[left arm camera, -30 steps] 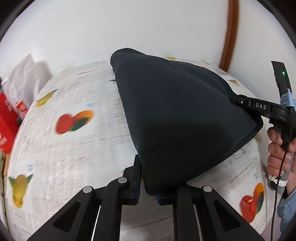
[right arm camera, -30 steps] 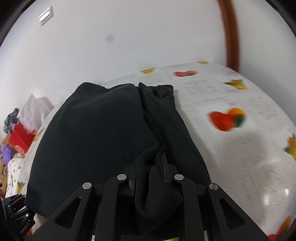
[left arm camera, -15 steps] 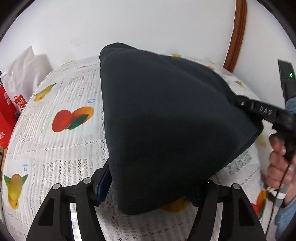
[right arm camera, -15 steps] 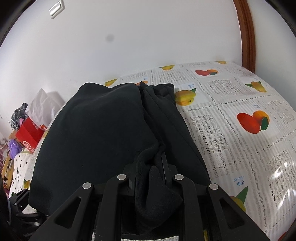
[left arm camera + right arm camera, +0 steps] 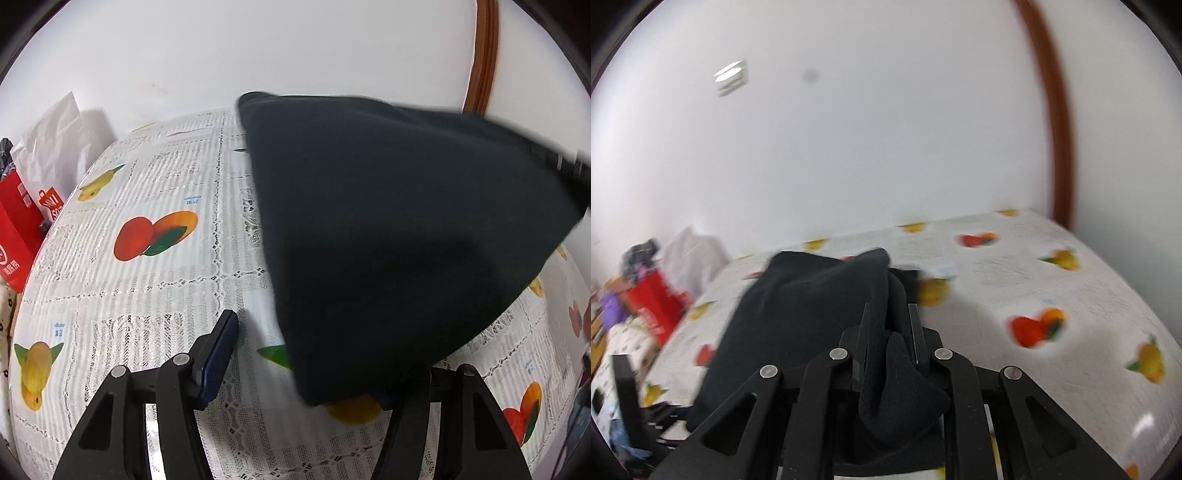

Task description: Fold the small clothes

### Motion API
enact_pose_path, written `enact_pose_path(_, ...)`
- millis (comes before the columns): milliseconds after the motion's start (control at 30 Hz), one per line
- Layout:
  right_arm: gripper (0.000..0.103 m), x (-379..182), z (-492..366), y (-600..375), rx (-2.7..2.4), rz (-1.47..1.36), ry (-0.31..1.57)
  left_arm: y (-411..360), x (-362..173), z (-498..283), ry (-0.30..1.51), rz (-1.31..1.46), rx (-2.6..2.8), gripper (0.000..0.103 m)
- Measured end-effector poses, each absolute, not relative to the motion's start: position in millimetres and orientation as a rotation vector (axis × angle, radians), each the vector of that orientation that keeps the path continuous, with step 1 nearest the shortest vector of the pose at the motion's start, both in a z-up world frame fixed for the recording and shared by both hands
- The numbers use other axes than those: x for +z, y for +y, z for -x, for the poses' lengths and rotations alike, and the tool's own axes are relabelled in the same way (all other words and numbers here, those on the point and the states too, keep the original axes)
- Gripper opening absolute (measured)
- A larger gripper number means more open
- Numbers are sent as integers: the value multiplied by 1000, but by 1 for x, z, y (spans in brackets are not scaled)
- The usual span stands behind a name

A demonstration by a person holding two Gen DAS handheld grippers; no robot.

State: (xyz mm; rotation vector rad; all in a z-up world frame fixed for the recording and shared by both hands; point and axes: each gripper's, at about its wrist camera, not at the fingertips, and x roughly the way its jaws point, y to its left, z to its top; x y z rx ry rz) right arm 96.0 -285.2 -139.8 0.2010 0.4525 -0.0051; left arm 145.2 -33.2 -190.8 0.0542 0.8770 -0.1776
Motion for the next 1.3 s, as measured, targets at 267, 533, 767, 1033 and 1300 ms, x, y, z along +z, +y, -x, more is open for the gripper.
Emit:
enact_pose_path(267,16,-201,-113,-307,-52,-222,673,-31,-192,-144,876,-52,-176,59)
enact_pose_path(533,29,-189,-96,-312,-42,-188,686,-11,-186,-127,905,-21,-234,60)
enact_pose_path(767,30,-151,-67,-290,-48,-86,549,-1,-152,-93,826,14,-283,59)
enact_pose_path(1033,30,-202,-83,-286,-115,-37,726,-14,-148,-138,827,-15,-233,59)
enact_pose_path(1300,34,-156,-97,-310,-88,-65,719,-8,-148,-147,842,8,-256,61)
